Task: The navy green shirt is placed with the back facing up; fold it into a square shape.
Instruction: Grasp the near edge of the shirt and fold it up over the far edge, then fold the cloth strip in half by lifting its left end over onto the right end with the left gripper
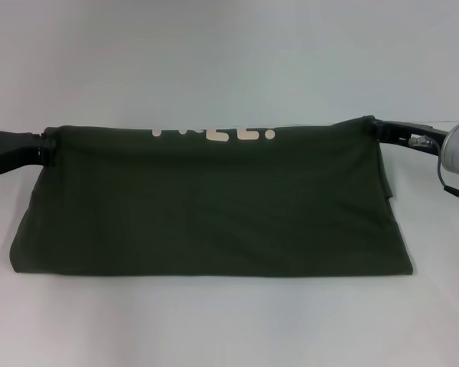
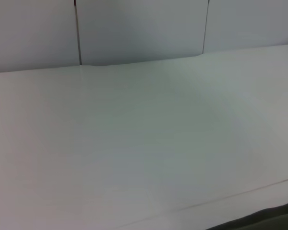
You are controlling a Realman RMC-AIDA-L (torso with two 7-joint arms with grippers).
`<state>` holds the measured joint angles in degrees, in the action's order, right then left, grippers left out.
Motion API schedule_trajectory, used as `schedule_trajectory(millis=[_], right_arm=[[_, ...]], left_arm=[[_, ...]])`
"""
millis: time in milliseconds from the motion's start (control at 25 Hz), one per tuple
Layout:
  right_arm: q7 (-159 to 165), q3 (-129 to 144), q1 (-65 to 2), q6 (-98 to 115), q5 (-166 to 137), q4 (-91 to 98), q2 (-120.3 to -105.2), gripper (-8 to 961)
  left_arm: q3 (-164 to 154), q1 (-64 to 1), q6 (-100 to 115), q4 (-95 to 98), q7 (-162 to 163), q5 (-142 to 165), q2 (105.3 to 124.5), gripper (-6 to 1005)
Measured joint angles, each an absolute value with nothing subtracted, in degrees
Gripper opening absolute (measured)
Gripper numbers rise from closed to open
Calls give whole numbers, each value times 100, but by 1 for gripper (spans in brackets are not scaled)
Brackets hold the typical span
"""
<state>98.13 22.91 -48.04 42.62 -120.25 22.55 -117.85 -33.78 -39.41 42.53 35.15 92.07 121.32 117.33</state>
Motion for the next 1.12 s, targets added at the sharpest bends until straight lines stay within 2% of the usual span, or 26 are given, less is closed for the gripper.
schedule_trajectory(millis=[520,600,800,880,1040,1120], right_arm=[[9784,2439,-4849,4089,-11853,2271,-11841,134],[9799,2439,-4848,4067,-11852,2283,-11838,136],[9817,2407,-4807,4166,-11831,2353,-11775,372],[9821,2400,-4756,4360,-11767,2407,-11753,512],[9897,2422,-4397,5634,-11348,2660,-11645,728],[9959,2425,-4303,5912,-11301,2740,-11621,825]], left_arm=[[-3353,-3988,3464,3598,9146,11977,11990,88],[-3346,-3977,3367,3599,9149,11973,12004,287],[-3340,-3903,3361,3614,9195,11835,12020,487],[-3337,-3829,3591,3725,9308,11767,12023,569],[-3336,-3479,4862,4314,9838,11687,12063,735],[-3337,-3272,5627,4658,10034,11608,12091,766]])
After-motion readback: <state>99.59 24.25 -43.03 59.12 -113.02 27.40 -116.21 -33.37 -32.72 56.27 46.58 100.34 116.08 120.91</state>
